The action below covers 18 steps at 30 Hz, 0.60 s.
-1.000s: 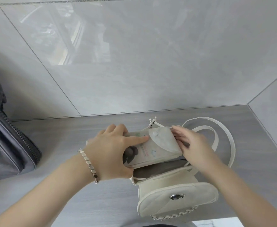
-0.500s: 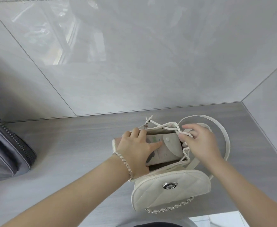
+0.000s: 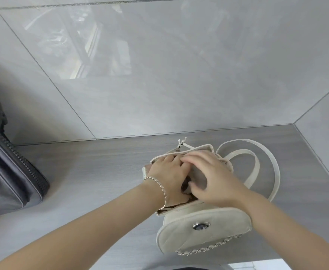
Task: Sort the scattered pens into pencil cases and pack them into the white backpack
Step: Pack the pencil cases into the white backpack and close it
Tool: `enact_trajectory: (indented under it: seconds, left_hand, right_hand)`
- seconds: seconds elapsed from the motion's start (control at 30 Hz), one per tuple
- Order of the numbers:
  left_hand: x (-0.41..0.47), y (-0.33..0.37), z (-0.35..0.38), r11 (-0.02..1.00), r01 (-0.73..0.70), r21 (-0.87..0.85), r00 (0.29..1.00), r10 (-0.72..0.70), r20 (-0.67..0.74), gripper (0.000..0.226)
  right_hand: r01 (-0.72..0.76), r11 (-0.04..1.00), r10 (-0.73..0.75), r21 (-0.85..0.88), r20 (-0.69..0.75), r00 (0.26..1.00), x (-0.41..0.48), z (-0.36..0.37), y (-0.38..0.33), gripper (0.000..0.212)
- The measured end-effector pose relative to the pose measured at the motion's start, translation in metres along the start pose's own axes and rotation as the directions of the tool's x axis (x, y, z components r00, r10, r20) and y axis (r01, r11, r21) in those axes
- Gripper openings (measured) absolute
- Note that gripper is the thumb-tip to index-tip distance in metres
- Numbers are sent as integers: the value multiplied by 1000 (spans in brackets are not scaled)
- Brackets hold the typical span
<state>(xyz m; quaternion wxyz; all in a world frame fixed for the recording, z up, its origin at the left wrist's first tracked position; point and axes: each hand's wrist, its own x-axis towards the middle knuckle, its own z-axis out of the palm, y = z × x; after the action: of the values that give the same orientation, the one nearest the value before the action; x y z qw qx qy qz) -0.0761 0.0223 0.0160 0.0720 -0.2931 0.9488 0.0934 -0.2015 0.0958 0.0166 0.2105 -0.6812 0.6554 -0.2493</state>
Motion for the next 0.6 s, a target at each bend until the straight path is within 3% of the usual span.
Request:
enact_trajectory:
  seconds: [0.07,0.13,0.27,0.33,0.43,0.6]
  left_hand:
    - [-4,-7,-5,994,-1,-105,999,-3,-36,84]
    - [-10,-14,-11,989,-6,-149,999,-1,-50,93]
    - [-27,-48,-19,971,65,-229,998,-61,21,98]
    - [-35,-64,-16,960,11,-279,1000,-5,20,107]
    - [-40,-73,-7,986,-47,-162,999,50,13,102]
    - [-46,-93,8,992,-123,33,945,127,-300,67]
  right_hand:
    - [-122,984,96,129,190,977,4,-4,2,84]
    - [-173,972,133,158,233,963,9,-6,5,97]
    - [-23,999,30,-27,282,959,13,-8,0,90]
    - [93,987,-50,-130,305,951,15,0,-5,88]
    - [235,950,-164,-208,309,937,23,19,-9,88]
    - [138,978,-84,-157,311,947,23,14,6,94]
